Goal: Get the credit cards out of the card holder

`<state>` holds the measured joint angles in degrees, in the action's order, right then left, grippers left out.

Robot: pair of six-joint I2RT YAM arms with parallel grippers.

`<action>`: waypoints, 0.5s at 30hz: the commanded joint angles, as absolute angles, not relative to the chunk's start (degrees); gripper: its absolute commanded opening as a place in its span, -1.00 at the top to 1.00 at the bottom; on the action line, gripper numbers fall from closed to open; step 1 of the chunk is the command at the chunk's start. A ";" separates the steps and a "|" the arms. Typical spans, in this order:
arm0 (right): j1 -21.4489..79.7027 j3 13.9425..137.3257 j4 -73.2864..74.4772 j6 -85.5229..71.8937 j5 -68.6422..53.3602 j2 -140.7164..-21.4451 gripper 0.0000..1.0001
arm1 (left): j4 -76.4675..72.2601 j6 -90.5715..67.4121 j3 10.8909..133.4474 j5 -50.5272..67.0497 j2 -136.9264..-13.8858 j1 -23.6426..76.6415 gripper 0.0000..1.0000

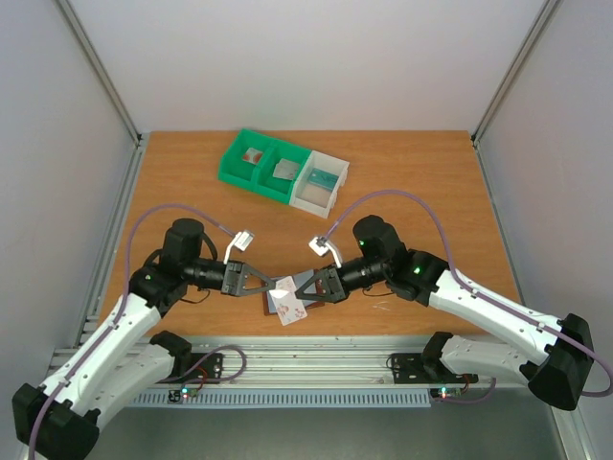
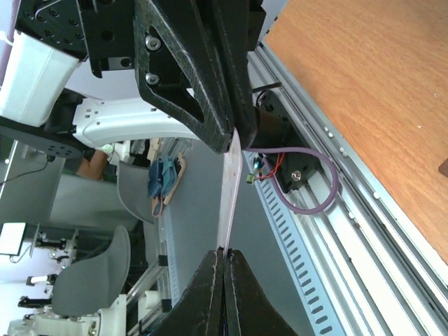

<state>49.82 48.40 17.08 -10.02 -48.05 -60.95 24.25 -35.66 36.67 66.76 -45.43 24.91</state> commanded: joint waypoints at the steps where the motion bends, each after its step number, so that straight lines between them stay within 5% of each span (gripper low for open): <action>1: 49.40 49.27 15.55 -10.82 -49.06 -59.88 0.98 | 23.33 -35.48 37.97 68.03 -44.16 25.14 0.97; 9: 48.79 49.26 16.49 -10.99 -46.86 -59.33 0.96 | 23.24 -35.66 38.15 67.21 -43.15 25.14 0.99; 15: 48.60 49.66 20.69 -10.43 -38.93 -56.91 0.35 | 25.52 -35.04 39.82 58.53 -42.64 25.14 0.99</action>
